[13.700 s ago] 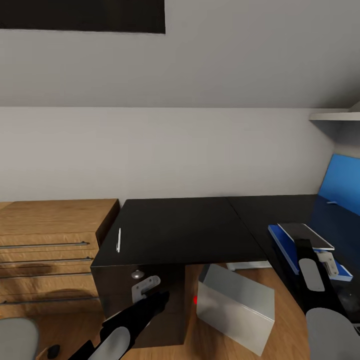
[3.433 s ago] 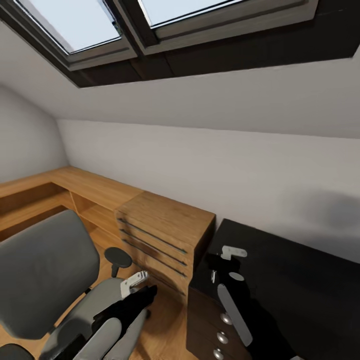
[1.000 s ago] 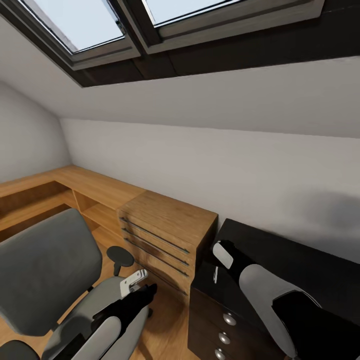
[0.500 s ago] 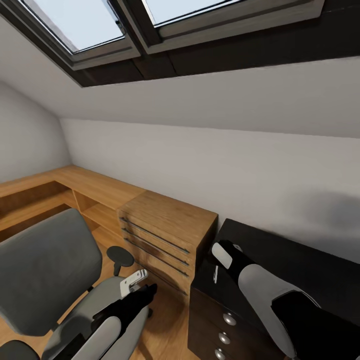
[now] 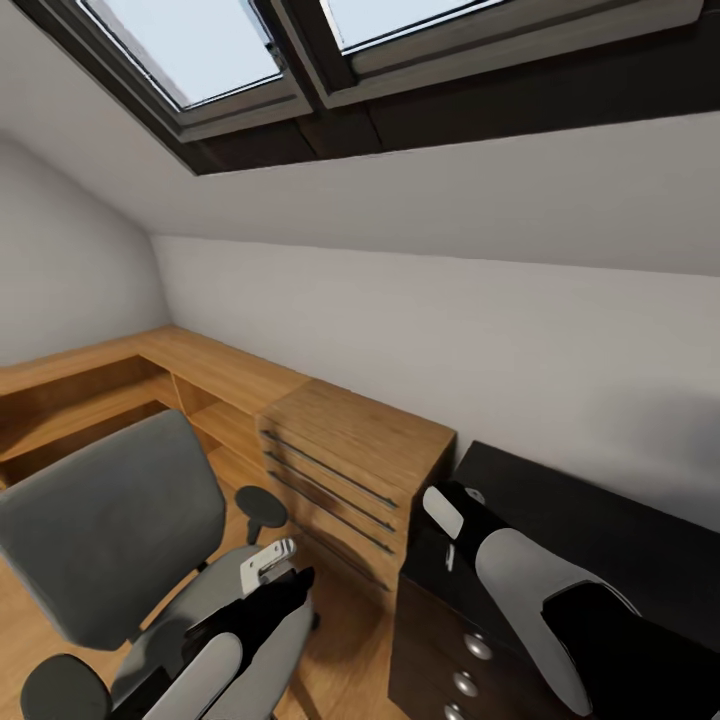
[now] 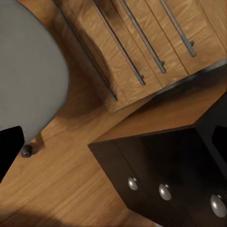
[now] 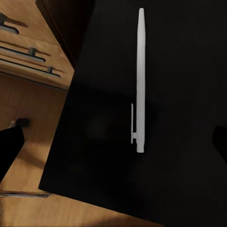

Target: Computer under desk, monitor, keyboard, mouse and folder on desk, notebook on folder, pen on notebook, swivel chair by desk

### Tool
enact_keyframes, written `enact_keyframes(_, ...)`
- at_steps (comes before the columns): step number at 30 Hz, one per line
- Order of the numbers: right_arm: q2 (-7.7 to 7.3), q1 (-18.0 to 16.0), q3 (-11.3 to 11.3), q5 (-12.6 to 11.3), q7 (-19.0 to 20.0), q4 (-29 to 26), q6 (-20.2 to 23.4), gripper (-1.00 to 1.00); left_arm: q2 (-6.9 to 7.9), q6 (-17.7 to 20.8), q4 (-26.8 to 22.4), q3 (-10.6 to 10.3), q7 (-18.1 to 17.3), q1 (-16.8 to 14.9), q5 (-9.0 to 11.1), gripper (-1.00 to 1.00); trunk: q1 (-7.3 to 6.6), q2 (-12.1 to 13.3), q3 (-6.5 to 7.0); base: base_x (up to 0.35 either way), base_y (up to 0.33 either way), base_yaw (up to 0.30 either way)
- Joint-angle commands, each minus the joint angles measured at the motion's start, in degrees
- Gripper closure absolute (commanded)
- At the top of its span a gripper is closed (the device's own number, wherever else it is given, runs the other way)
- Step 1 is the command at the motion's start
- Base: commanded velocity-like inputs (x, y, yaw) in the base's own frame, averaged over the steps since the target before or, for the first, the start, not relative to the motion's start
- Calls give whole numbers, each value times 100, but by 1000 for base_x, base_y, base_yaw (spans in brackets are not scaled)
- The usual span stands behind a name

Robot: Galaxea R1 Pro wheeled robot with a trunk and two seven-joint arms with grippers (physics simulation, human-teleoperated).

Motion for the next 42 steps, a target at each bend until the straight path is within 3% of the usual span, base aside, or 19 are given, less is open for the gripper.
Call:
enact_keyframes(1,-6,-4,47,-42,-36,-11,32,-100,3,20,-7,-8,34,-8,16,-100,1,-6,-9,0,0,107)
enact_keyframes(7,-36,3,36,-33,-36,2,-237,-100,3,26,-6,-8,34,-9,16,-100,1,-6,-10,0,0,28)
enact_keyframes(27,-38,5,51,-23,-45,8,-265,-100,3,35,-7,-14,25,-8,16,-100,1,-6,-10,0,0,1)
enact_keyframes(35,-31,5,250,307,-45,118,-255,-100,3,38,-7,-16,43,-8,16,-100,1,-6,-10,48,-114,0)
enact_keyframes(42,-37,5,277,373,-43,143,-249,-100,3,33,-7,-12,36,-8,16,-100,1,-6,-10,85,-144,0)
